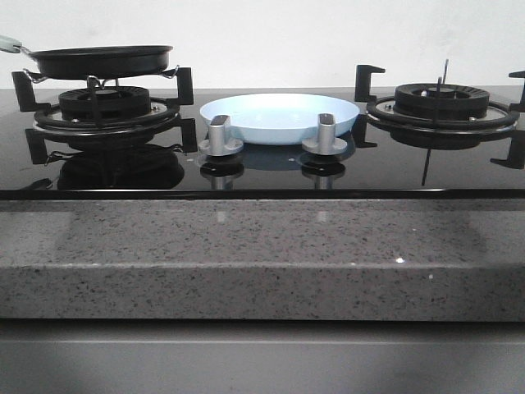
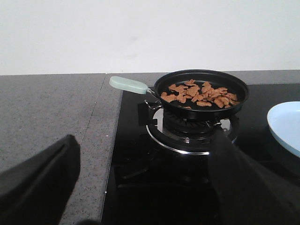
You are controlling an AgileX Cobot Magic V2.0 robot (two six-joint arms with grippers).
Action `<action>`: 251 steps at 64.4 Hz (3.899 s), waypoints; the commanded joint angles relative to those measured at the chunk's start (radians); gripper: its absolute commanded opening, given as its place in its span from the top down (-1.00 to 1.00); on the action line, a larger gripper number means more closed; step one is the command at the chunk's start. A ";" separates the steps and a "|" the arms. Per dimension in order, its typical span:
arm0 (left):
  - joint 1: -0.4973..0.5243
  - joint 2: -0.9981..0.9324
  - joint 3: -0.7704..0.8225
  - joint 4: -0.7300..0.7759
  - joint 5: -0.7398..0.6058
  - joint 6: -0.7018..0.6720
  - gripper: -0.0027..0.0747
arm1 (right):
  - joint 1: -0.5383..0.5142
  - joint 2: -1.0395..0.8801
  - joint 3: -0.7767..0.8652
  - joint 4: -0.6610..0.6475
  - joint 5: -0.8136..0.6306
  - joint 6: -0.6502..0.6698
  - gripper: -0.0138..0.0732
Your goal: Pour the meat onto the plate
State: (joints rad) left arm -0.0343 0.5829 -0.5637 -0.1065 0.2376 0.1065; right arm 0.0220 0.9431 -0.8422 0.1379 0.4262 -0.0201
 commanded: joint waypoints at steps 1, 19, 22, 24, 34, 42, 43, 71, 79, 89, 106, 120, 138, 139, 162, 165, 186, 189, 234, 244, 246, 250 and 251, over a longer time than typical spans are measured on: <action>-0.007 0.006 -0.035 -0.003 -0.084 -0.007 -0.48 | 0.037 0.103 -0.118 0.002 -0.022 -0.005 -0.79; -0.007 0.006 -0.035 -0.001 -0.087 -0.007 -0.48 | 0.181 0.473 -0.454 0.001 0.141 -0.005 -0.79; -0.007 0.006 -0.035 -0.001 -0.090 -0.007 -0.48 | 0.193 0.534 -0.527 0.001 0.189 -0.005 -0.79; -0.007 0.006 -0.035 -0.001 -0.091 -0.007 -0.48 | 0.200 0.559 -0.558 0.001 0.210 -0.005 -0.79; -0.007 0.006 -0.035 -0.001 -0.112 -0.007 -0.48 | 0.220 0.737 -0.789 0.001 0.374 -0.007 -0.70; -0.007 0.006 -0.035 -0.001 -0.130 -0.007 -0.48 | 0.220 0.871 -0.964 0.001 0.489 -0.032 -0.46; -0.007 0.006 -0.035 -0.001 -0.132 -0.007 -0.48 | 0.220 0.885 -0.983 0.001 0.500 -0.035 -0.43; -0.007 0.006 -0.035 -0.001 -0.160 -0.007 -0.48 | 0.220 1.171 -1.318 0.017 0.684 -0.043 -0.19; -0.007 0.006 -0.035 -0.001 -0.160 -0.007 -0.48 | 0.220 1.199 -1.334 0.042 0.684 -0.044 -0.19; -0.007 0.006 -0.035 -0.001 -0.162 -0.007 -0.48 | 0.220 1.214 -1.341 0.044 0.696 -0.056 -0.02; -0.007 0.006 -0.035 -0.001 -0.162 -0.007 -0.48 | 0.220 1.213 -1.341 0.045 0.723 -0.070 0.82; -0.007 0.006 -0.035 -0.001 -0.162 -0.007 -0.48 | 0.219 1.209 -1.409 0.045 0.784 -0.070 0.82; -0.007 0.006 -0.035 -0.001 -0.164 -0.007 -0.48 | 0.219 1.176 -1.517 0.045 0.906 -0.015 0.82; -0.007 0.006 -0.035 -0.001 -0.164 -0.007 -0.48 | 0.219 1.174 -1.517 0.045 0.912 -0.015 0.82; -0.007 0.006 -0.035 -0.001 -0.164 -0.007 -0.48 | 0.219 1.087 -1.486 0.098 0.915 -0.014 0.82; -0.007 0.006 -0.035 -0.001 -0.164 -0.007 -0.48 | 0.219 1.072 -1.468 0.121 0.915 -0.016 0.82; -0.007 0.006 -0.035 -0.001 -0.164 -0.007 -0.48 | 0.221 0.843 -1.055 0.207 0.713 -0.098 0.82; -0.007 0.006 -0.035 -0.001 -0.164 -0.007 -0.48 | 0.221 0.779 -0.933 0.229 0.631 -0.117 0.82; -0.007 0.006 -0.035 -0.005 -0.164 -0.007 -0.48 | 0.221 0.606 -0.524 0.328 0.272 -0.178 0.82; -0.007 0.011 -0.035 -0.143 -0.148 -0.007 -0.48 | 0.221 0.606 -0.524 0.328 0.272 -0.178 0.82; -0.007 0.020 -0.039 -0.192 -0.148 -0.007 -0.48 | 0.221 0.606 -0.524 0.328 0.272 -0.178 0.82; -0.007 0.044 -0.047 -0.319 -0.132 -0.007 -0.48 | 0.221 0.606 -0.524 0.328 0.273 -0.178 0.82; -0.007 0.061 -0.053 -0.348 -0.128 -0.007 -0.48 | 0.221 0.606 -0.524 0.328 0.273 -0.178 0.82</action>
State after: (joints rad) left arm -0.0343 0.5989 -0.5660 -0.2916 0.1704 0.1065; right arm 0.2441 1.5958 -1.3400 0.4341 0.7483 -0.1878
